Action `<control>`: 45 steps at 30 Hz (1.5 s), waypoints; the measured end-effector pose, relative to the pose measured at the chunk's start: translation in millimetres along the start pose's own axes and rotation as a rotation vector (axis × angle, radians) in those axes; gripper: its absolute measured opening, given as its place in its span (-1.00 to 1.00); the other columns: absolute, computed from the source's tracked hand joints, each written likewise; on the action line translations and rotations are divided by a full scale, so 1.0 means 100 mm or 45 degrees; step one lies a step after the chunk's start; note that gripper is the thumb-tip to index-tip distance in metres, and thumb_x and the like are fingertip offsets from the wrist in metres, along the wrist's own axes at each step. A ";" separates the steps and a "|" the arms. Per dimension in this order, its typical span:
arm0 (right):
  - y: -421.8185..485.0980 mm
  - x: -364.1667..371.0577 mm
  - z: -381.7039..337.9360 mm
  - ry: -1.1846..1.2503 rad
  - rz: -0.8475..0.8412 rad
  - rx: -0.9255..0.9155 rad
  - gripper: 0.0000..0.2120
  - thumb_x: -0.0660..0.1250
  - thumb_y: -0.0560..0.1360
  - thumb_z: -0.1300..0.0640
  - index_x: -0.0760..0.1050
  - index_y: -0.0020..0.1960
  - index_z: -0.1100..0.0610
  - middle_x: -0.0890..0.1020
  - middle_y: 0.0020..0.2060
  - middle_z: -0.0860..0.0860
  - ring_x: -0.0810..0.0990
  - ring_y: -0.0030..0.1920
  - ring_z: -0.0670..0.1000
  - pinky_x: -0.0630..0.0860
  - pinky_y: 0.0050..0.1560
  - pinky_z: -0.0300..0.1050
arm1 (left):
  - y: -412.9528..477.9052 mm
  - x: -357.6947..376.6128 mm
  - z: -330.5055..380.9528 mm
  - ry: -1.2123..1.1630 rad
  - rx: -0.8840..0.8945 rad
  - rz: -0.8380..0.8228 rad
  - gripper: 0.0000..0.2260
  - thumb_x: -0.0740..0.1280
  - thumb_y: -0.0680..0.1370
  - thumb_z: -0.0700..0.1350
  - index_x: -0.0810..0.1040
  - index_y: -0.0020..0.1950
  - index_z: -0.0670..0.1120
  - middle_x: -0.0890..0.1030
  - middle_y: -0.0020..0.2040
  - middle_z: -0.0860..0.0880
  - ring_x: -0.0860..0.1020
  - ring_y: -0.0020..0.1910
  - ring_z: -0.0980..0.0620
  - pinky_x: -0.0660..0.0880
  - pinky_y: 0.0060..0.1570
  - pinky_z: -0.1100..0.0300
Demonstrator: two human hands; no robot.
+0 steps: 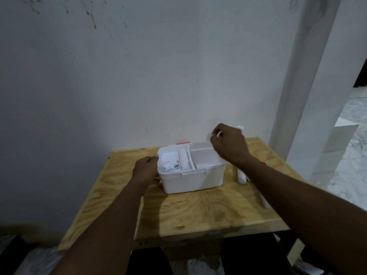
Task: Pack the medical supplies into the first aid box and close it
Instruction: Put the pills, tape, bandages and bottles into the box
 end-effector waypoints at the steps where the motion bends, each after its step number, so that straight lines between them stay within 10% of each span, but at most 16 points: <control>1: 0.03 -0.10 0.14 -0.022 0.010 0.047 -0.88 0.32 0.43 0.08 0.60 -0.11 0.08 0.71 -0.16 0.07 0.65 -0.07 0.12 0.55 -0.05 -0.05 | 0.01 0.00 0.00 0.000 -0.007 0.006 -0.75 0.31 0.61 0.06 0.66 0.00 -0.08 0.71 0.00 -0.15 0.66 -0.10 -0.19 0.66 0.02 -0.22; 7: -0.03 -0.35 1.01 -0.208 -0.185 0.312 -0.89 0.31 0.43 0.10 0.58 -0.18 0.10 0.69 -0.15 0.09 0.63 -0.13 0.14 0.59 -0.07 0.00 | 0.05 0.03 0.07 0.195 0.112 0.147 -0.81 0.28 0.60 0.00 0.66 0.02 -0.03 0.69 0.11 -0.09 0.63 0.07 -0.18 0.62 0.08 -0.05; 13: -0.10 -0.52 1.52 -0.318 -0.434 0.388 -0.94 0.35 0.46 0.18 0.60 -0.11 0.11 0.67 -0.08 0.09 0.64 -0.11 0.11 0.60 -0.01 0.01 | -0.16 0.13 0.72 0.710 0.796 0.431 -0.85 0.32 0.56 -0.06 0.63 0.06 -0.03 0.66 0.04 -0.07 0.61 0.04 -0.15 0.53 0.02 0.05; 19: -0.15 -0.53 1.75 -0.355 -0.574 0.289 -0.80 0.34 0.45 0.28 0.62 -0.02 0.04 0.64 0.02 0.08 0.62 -0.01 0.07 0.56 -0.04 -0.08 | -0.70 1.39 1.28 0.848 1.337 0.026 -0.85 0.34 0.49 -0.04 0.66 -0.04 -0.06 0.65 -0.10 -0.07 0.60 -0.08 -0.12 0.55 -0.10 0.04; 30: -0.31 -0.53 2.11 -0.374 -0.604 0.204 -0.80 0.37 0.50 0.09 0.63 0.09 0.09 0.68 0.01 0.04 0.59 -0.07 0.03 0.50 -0.07 -0.13 | -0.96 3.22 0.66 1.624 1.123 -0.675 -0.80 0.32 0.57 -0.02 0.61 0.09 -0.09 0.65 0.06 -0.11 0.62 0.06 -0.14 0.41 -0.19 0.07; 45: -0.14 -0.71 2.05 -0.200 -0.397 0.230 -0.76 0.43 0.49 -0.04 0.65 0.02 0.12 0.70 -0.06 0.07 0.62 -0.11 0.01 0.57 -0.06 -0.08 | -0.82 3.05 0.75 1.612 1.252 -0.372 -0.70 0.20 0.63 0.02 0.61 0.12 -0.15 0.59 0.12 -0.17 0.51 0.17 -0.23 0.39 0.11 -0.08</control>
Point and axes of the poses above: each hand's wrist, its own y-axis towards the middle knuckle, its own x-axis out of the palm, z = x × y, the point moved 5 cm from there along y, towards the middle knuckle
